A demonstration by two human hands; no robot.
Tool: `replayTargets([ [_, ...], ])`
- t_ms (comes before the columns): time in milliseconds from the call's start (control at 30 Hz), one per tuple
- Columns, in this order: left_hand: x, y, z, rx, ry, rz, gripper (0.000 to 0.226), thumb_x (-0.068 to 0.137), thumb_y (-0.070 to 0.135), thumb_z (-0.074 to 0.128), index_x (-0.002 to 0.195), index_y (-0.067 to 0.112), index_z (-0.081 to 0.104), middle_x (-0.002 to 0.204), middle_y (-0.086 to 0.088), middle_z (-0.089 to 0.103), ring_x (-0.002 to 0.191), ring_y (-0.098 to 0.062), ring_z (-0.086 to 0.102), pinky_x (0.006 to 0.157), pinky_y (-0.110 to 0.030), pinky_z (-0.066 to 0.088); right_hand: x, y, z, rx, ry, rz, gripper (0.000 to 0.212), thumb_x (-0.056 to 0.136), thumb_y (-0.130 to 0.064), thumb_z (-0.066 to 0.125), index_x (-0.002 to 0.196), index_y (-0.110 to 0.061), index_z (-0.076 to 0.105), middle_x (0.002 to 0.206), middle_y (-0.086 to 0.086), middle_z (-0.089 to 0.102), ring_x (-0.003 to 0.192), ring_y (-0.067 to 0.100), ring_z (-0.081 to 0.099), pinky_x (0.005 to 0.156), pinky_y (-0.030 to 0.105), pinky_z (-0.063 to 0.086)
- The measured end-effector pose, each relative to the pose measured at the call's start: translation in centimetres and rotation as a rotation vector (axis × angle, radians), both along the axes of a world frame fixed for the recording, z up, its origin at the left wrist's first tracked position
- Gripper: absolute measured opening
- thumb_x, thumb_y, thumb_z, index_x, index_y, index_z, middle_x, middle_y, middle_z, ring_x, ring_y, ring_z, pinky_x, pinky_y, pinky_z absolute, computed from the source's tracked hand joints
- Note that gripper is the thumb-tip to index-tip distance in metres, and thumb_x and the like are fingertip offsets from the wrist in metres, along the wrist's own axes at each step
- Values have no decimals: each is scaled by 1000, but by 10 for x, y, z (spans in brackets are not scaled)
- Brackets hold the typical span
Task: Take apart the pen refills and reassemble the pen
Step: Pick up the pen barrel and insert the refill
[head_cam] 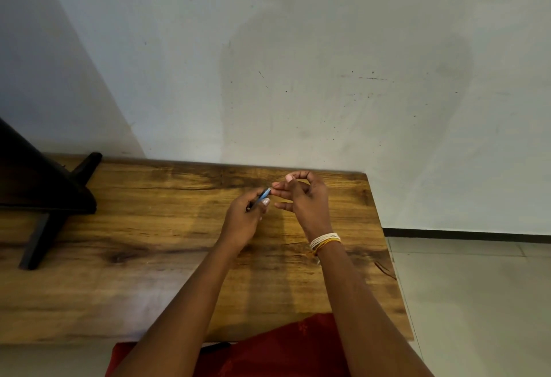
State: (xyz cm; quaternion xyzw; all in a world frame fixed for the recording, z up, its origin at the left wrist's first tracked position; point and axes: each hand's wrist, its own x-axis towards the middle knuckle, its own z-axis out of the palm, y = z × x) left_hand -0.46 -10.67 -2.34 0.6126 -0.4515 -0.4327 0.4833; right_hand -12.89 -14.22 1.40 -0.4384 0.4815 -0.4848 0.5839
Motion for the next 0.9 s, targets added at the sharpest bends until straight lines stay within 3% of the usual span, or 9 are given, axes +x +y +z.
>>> replayTargets([
  [300,8,2,-1,20,-33,-8,28,92,15,55,119,18,61,99,4,62,88,-10,58,70,-24,49,7,0,-4,-42,130,13,7,89,-12,65,91,-5,65,86,13,74,77,18,75,57,28,59],
  [400,6,2,1,5,-15,-20,26,91,15,56,115,22,62,94,7,62,80,-8,57,67,-23,49,7,-1,-5,-37,164,29,2,85,-12,70,82,-12,71,78,8,73,72,16,72,59,27,59],
  [533,4,3,4,-17,18,-37,21,90,14,57,107,26,63,80,4,64,68,-13,57,64,-29,51,7,1,-3,-27,167,72,12,82,-9,72,74,-17,73,73,4,73,67,10,70,60,27,59],
  [700,3,4,7,-28,56,-35,25,91,13,55,98,35,64,78,5,64,65,-7,57,56,-14,49,5,2,1,2,178,97,3,82,-9,73,84,-7,75,76,7,72,66,11,69,61,25,59],
  [800,0,2,8,-9,35,-12,24,91,13,57,112,22,64,85,4,64,72,-9,58,55,-11,50,0,4,2,44,146,63,10,86,-16,69,83,-7,74,74,7,70,62,14,65,62,29,60],
  [900,-4,0,9,16,-5,15,28,91,12,56,117,19,63,89,3,63,76,-11,58,56,-13,50,-8,4,-1,125,127,-18,26,91,-21,63,92,3,71,69,7,64,58,16,61,58,30,58],
])
